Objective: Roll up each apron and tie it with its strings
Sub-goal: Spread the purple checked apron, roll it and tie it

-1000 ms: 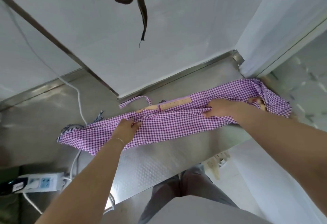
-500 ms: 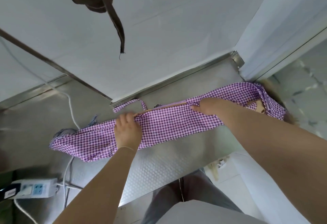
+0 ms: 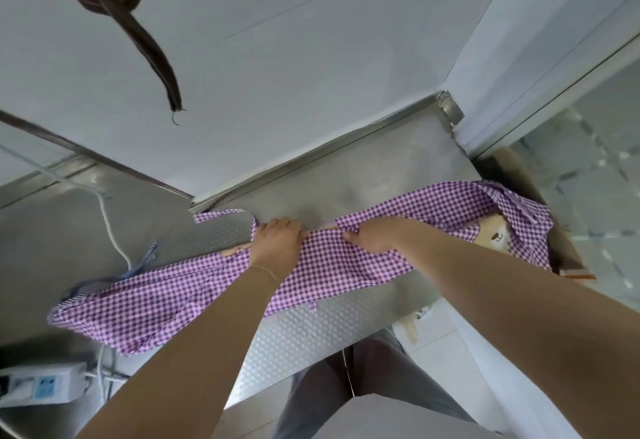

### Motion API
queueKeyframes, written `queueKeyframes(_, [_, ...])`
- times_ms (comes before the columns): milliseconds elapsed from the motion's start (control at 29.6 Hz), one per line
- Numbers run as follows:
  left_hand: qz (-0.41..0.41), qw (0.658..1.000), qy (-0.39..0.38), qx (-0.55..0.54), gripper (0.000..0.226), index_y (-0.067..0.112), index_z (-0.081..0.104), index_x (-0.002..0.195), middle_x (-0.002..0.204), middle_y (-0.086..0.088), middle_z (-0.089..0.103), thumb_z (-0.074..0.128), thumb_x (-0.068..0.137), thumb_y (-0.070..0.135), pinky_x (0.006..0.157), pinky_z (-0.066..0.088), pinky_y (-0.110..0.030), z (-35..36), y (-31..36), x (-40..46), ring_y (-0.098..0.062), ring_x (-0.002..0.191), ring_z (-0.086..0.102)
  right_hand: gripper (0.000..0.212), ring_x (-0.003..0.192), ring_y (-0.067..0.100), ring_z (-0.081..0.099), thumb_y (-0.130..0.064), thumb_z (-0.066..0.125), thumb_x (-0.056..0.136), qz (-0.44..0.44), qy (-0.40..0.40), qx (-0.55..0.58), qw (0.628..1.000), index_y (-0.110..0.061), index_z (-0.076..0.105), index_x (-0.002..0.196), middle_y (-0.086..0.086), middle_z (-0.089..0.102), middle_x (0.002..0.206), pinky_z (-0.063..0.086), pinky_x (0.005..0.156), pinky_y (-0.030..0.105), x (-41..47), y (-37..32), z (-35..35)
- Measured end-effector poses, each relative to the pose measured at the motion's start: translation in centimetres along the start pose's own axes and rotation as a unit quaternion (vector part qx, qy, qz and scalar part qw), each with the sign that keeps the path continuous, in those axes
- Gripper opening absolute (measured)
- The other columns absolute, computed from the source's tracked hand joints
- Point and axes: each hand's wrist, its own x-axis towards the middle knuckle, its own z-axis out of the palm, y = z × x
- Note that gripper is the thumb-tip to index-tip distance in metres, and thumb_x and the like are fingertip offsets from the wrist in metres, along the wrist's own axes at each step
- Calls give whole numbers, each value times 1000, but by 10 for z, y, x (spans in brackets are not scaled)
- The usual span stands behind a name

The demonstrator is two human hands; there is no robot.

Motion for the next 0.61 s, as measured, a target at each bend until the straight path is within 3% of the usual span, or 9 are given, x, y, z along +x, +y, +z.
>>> queueKeyframes(135, [78,989,124,-19,30,15,59,120,123,-6,58,45,95,23,103,39,-43,16,16,-31,-28,115,53,81,132,29,46,-61,8,97,-15,-34,38,999,-3,45,140,17,44,146,29,113,39,1,-3,6])
queueKeyframes(203, [139,986,84,-31,41,13,51,132,135,-7,55,39,98,34,110,36,-48,30,32,-42,-29,126,49,82,132,30,46,-62,6,97,-17,-32,44,998,-4,46,139,17,44,146,29,113,39,3,-2,2])
queueKeyframes(304, [88,996,-5,-16,58,17,29,147,151,-5,39,15,101,50,113,27,-54,44,41,-43,-31,141,33,78,143,28,29,-63,8,97,-18,-42,72,996,-9,29,150,14,26,157,19,117,38,5,5,-1])
queueKeyframes(439, [22,999,-30,-1,61,28,5,153,160,2,4,-5,98,55,116,-2,-53,52,37,-34,-30,147,0,80,146,25,21,-68,11,94,-7,-47,91,995,-14,21,153,9,17,160,14,118,37,7,11,-5])
queueKeyframes(507, [3,1000,-24,0,60,33,-10,148,156,7,-15,-16,93,55,114,-15,-49,54,36,-31,-26,145,-19,82,146,25,20,-70,13,93,1,-58,112,992,-15,20,153,9,16,160,14,118,38,8,9,-8])
queueKeyframes(608, [-17,1000,-22,0,58,35,-21,145,154,9,-24,-20,90,53,112,-20,-47,56,38,-31,-23,142,-28,85,140,28,34,-74,28,89,5,-55,119,991,-16,26,151,9,28,157,26,113,40,3,8,-8])
